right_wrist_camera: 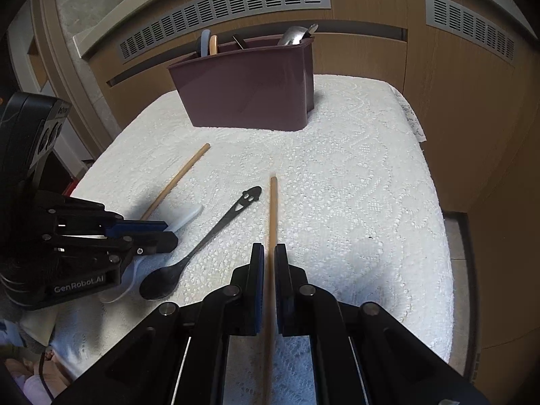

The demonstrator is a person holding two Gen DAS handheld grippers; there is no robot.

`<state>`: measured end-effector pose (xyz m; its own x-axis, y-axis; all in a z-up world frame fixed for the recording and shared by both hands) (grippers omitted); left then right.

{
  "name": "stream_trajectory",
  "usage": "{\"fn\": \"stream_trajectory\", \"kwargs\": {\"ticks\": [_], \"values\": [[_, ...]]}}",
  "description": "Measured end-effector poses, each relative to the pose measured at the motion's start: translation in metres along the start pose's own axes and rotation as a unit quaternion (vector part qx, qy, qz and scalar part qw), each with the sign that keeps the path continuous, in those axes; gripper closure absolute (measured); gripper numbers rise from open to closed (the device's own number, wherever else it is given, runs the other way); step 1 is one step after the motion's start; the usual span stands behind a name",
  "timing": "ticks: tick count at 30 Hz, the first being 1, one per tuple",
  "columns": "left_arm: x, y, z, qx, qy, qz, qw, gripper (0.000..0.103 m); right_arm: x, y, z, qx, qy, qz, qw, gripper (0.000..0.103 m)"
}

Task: Organize utensils
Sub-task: 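Grasp a wooden chopstick with the right tool while the left tool grasps the white plastic spoon, then lift the held chopstick and white spoon and carry them over the caddy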

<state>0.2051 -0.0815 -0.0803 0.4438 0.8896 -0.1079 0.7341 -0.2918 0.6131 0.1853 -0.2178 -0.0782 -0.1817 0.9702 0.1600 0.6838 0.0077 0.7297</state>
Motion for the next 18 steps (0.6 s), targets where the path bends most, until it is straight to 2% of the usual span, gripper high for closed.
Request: {"fn": "stream_trajectory", "kwargs": {"ticks": [6, 10, 11, 13, 15, 17, 18], "values": [[0.014, 0.003, -0.035, -0.059, -0.004, -0.040, 0.9974, 0.093, 0.010, 0.007, -0.001, -0.006, -0.005, -0.021, 1.000, 0.096], [0.025, 0.009, -0.057, -0.099, 0.005, -0.051, 0.9938, 0.093, 0.011, 0.012, 0.012, 0.016, -0.024, -0.032, 0.999, 0.094], [0.028, 0.010, -0.059, -0.104, 0.002, -0.057, 0.9929, 0.093, 0.009, 0.013, 0.018, 0.026, -0.031, -0.030, 0.999, 0.093], [0.033, 0.010, -0.062, -0.111, -0.003, -0.064, 0.9917, 0.093, 0.007, 0.012, 0.026, 0.041, -0.033, -0.025, 0.998, 0.081], [0.035, 0.008, -0.061, -0.113, -0.008, -0.069, 0.9911, 0.093, 0.006, 0.009, 0.032, 0.053, -0.033, -0.024, 0.998, 0.077], [0.039, 0.007, -0.062, -0.114, -0.011, -0.076, 0.9905, 0.093, 0.008, 0.005, 0.039, 0.061, -0.044, -0.036, 0.996, 0.079], [0.038, 0.007, -0.060, -0.114, -0.011, -0.078, 0.9903, 0.093, 0.011, 0.005, 0.038, 0.057, -0.054, -0.049, 0.996, 0.087]]}}
Point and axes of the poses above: each gripper's, at about its wrist camera, not at the fingertips, and z roughly the way its jaws point, x to its left, y to its top, the point moved 4 cm from there along z, roughly the way its jaws point, and after that the axes turned 7 degrees about -x, right-handed, at the moved point
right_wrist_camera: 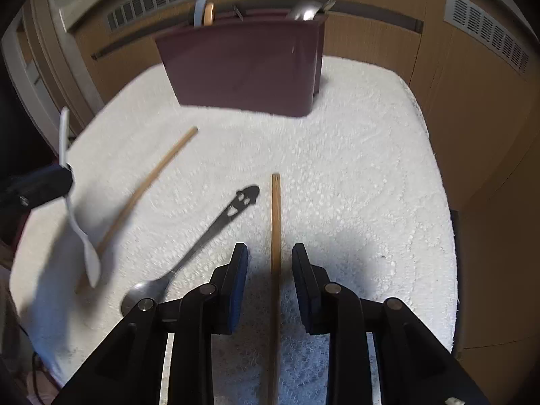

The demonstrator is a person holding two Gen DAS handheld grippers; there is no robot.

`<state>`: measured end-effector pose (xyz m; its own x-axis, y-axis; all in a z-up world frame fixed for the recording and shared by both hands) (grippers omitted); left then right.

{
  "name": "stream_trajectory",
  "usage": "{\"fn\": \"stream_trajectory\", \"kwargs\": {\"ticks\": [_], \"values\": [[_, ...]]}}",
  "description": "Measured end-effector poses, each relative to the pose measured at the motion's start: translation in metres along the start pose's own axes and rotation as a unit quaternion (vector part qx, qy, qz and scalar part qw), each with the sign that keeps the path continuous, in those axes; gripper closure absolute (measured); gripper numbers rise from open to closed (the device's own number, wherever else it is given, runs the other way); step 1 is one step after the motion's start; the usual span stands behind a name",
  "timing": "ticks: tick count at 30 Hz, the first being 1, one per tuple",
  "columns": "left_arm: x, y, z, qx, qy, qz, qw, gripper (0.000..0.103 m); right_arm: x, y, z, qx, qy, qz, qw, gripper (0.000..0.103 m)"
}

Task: Organize utensils
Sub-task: 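Lift the held chopstick and white spoon and carry them over the caddy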

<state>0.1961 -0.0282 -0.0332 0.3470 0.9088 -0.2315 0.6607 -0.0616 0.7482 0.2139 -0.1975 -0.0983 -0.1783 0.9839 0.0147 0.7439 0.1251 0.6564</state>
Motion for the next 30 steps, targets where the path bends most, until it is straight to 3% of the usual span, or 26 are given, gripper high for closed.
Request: {"fn": "stream_trajectory", "kwargs": {"ticks": [1, 2, 7, 16, 23, 26, 30], "values": [[0.001, 0.000, 0.001, 0.000, 0.000, -0.003, 1.0000, 0.093, 0.002, 0.000, 0.000, -0.001, -0.010, -0.010, 1.000, 0.097], [0.002, 0.000, 0.001, 0.000, -0.001, -0.005, 1.0000, 0.093, 0.003, 0.001, -0.002, -0.002, -0.009, -0.013, 1.000, 0.098], [0.004, 0.001, -0.005, -0.005, -0.001, -0.009, 0.9999, 0.093, 0.001, 0.011, -0.020, -0.027, -0.003, 0.004, 1.000, 0.098], [0.001, 0.008, -0.020, -0.026, 0.000, -0.007, 0.9996, 0.093, 0.003, 0.032, -0.079, -0.118, 0.020, 0.017, 0.993, 0.098], [-0.001, 0.018, -0.029, -0.044, 0.001, -0.007, 0.9990, 0.093, 0.010, 0.038, -0.093, -0.154, 0.020, 0.013, 0.988, 0.098], [-0.005, 0.037, -0.038, -0.068, -0.003, -0.002, 0.9977, 0.093, 0.011, 0.046, -0.099, -0.172, 0.021, 0.014, 0.985, 0.098], [-0.015, 0.091, -0.065, -0.138, -0.010, 0.021, 0.9902, 0.093, 0.010, 0.082, -0.127, -0.231, 0.019, 0.012, 0.973, 0.098]]}}
Point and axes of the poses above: each gripper's, at about its wrist camera, not at the fingertips, and z roughly the way its jaws point, x to its left, y to its top, the point moved 4 cm from there along z, roughly the way its jaws point, and after that the axes turned 7 degrees about -x, right-handed, at the moved point
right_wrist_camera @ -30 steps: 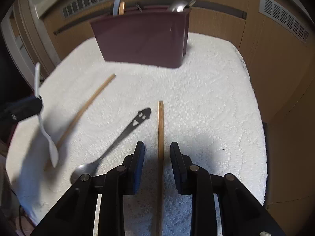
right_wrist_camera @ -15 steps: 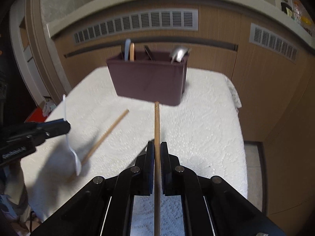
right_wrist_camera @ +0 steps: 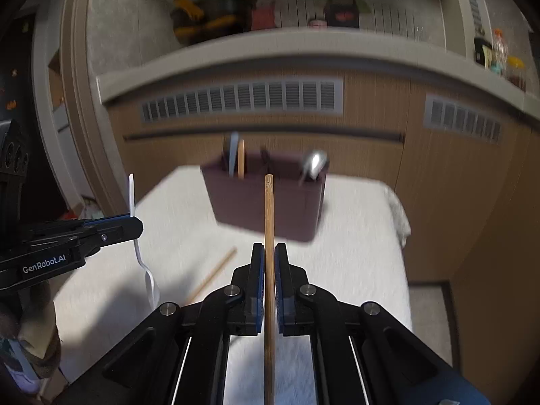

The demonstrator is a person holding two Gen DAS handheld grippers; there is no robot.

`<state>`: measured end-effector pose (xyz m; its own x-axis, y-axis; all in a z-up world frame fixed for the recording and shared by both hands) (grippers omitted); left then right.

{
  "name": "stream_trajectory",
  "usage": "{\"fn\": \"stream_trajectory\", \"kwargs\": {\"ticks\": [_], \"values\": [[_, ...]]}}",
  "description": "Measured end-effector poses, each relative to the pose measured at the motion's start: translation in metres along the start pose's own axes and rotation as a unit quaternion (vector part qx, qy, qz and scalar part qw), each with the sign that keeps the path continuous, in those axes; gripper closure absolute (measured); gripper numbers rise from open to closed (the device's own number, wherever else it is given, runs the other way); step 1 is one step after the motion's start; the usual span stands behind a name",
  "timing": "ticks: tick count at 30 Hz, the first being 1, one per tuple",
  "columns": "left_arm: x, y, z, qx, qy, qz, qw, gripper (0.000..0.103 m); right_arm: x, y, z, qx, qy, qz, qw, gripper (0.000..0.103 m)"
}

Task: Organize utensils
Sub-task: 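Lift the held chopstick and white spoon and carry them over the caddy, then open both tools to drop the chopstick and white spoon into the caddy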

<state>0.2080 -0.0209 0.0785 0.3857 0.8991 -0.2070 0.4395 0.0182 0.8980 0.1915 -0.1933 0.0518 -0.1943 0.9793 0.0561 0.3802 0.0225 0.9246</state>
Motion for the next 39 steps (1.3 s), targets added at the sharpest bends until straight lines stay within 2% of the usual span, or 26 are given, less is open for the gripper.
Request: {"fn": "stream_trajectory", "kwargs": {"ticks": [3, 7, 10, 13, 20, 27, 39], "values": [[-0.008, 0.049, -0.008, -0.058, -0.003, 0.023, 0.9980, 0.093, -0.001, 0.056, -0.013, -0.076, -0.004, -0.011, 0.997, 0.097], [-0.009, 0.102, -0.007, -0.125, 0.009, 0.032, 0.9916, 0.093, 0.001, 0.122, -0.021, -0.147, 0.003, -0.015, 0.989, 0.098], [-0.001, 0.122, 0.006, -0.140, 0.003, 0.022, 0.9899, 0.093, 0.002, 0.147, -0.018, -0.180, 0.005, -0.016, 0.983, 0.097], [0.010, 0.130, 0.024, -0.137, 0.005, 0.018, 0.9904, 0.093, 0.000, 0.161, -0.005, -0.200, 0.003, -0.015, 0.980, 0.097], [0.034, 0.126, 0.076, -0.103, 0.006, 0.001, 0.9947, 0.093, -0.010, 0.164, 0.057, -0.178, -0.018, -0.007, 0.984, 0.097], [0.049, 0.113, 0.118, -0.075, 0.003, -0.009, 0.9972, 0.093, -0.018, 0.151, 0.107, -0.146, -0.023, -0.003, 0.989, 0.097], [0.057, 0.088, 0.167, -0.043, 0.003, -0.026, 0.9988, 0.093, -0.029, 0.128, 0.150, -0.135, -0.040, -0.009, 0.990, 0.097]]}}
Point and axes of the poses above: each gripper's, at about its wrist camera, not at the fingertips, and z roughly the way its jaws point, x to its left, y to its top, the point moved 4 cm from there along z, roughly the way its jaws point, and after that the axes turned 7 degrees about -x, right-handed, at the moved point
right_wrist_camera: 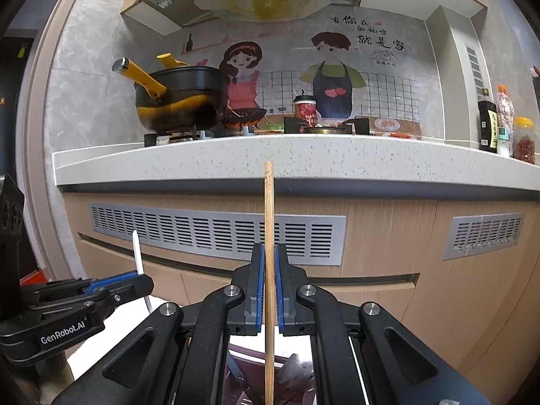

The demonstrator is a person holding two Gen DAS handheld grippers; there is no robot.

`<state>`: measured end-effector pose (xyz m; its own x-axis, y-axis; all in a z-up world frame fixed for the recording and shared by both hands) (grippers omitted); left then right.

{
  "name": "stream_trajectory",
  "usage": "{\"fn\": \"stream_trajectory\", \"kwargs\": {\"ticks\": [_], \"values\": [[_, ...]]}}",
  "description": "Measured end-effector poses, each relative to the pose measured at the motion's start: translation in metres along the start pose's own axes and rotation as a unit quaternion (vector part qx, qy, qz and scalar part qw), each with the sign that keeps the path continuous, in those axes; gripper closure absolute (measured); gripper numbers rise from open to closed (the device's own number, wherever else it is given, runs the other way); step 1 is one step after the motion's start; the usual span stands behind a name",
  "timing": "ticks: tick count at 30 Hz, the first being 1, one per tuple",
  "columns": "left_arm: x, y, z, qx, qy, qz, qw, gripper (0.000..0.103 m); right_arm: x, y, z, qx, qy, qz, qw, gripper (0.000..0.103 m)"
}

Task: Organize utensils
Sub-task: 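Open both tools to drop the chopstick and white spoon into the caddy, then move both open tools back toward the dark spoon and remaining chopstick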

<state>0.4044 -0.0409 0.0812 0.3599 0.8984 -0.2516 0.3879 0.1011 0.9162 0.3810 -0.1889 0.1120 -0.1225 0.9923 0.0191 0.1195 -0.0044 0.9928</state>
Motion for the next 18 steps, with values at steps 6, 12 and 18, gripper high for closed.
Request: {"fn": "stream_trajectory", "kwargs": {"ticks": [6, 12, 18], "values": [[0.002, -0.027, 0.014, 0.034, 0.006, -0.003, 0.9994, 0.088, -0.002, -0.030, 0.009, 0.026, -0.005, 0.004, 1.000, 0.097], [0.012, -0.055, 0.008, 0.070, 0.027, -0.019, 0.9970, 0.069, -0.008, -0.062, 0.001, 0.077, -0.006, 0.007, 0.997, 0.084], [0.011, -0.073, -0.024, 0.089, 0.051, -0.005, 0.9947, 0.056, -0.014, -0.087, -0.028, 0.113, -0.019, 0.004, 0.993, 0.063]]}}
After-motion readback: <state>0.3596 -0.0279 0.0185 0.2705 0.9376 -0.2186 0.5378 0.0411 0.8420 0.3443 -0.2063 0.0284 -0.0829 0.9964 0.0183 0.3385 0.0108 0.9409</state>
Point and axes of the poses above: each gripper's, at about its wrist camera, not at the fingertips, and z roughly the way its jaws point, x to its left, y to its top, the point moved 4 cm from there along z, roughly the way its jaws point, and after that the axes turned 7 degrees about -x, right-handed, at the moved point
